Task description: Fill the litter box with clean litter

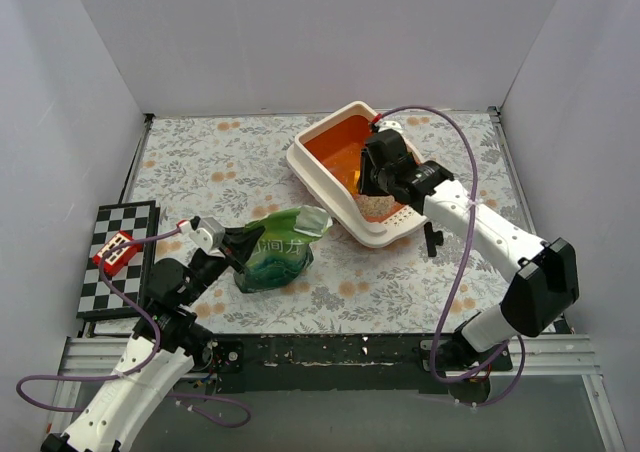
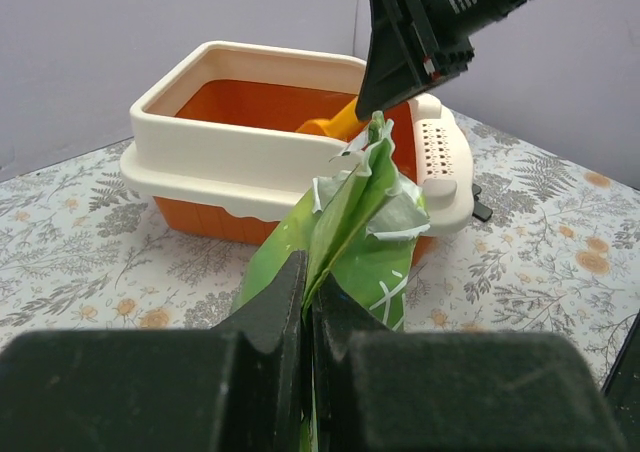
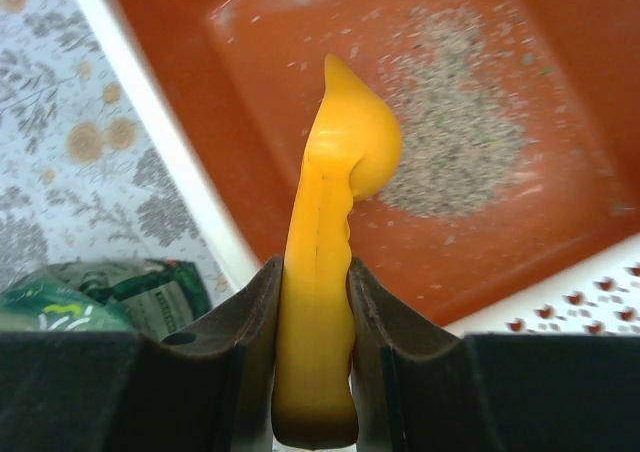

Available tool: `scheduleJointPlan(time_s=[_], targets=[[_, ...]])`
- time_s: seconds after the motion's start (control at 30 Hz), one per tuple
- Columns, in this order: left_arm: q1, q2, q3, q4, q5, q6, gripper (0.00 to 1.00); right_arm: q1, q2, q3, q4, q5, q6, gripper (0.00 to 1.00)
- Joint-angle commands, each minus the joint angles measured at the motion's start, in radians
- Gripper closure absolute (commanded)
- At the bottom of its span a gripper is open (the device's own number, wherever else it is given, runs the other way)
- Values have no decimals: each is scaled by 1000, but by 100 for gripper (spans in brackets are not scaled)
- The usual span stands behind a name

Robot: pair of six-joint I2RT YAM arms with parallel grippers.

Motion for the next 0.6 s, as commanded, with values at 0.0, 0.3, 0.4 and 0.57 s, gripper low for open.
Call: scheduleJointPlan(time_s=[0.0,0.3,0.4,0.57], targets=[[-3,2,7,3,66,7,100,-15,-97,127,-121,228,-84,99],[-3,78,39,3,287,4,100,-17,-233,213,-333,158,-145,99],[-3,117,71,-22,333,1,100,-17,-264,310,-419,46,-171,99],[-3,133,117,-80,330,-9,100,-17,-273,487,-563,-248,-178,99]])
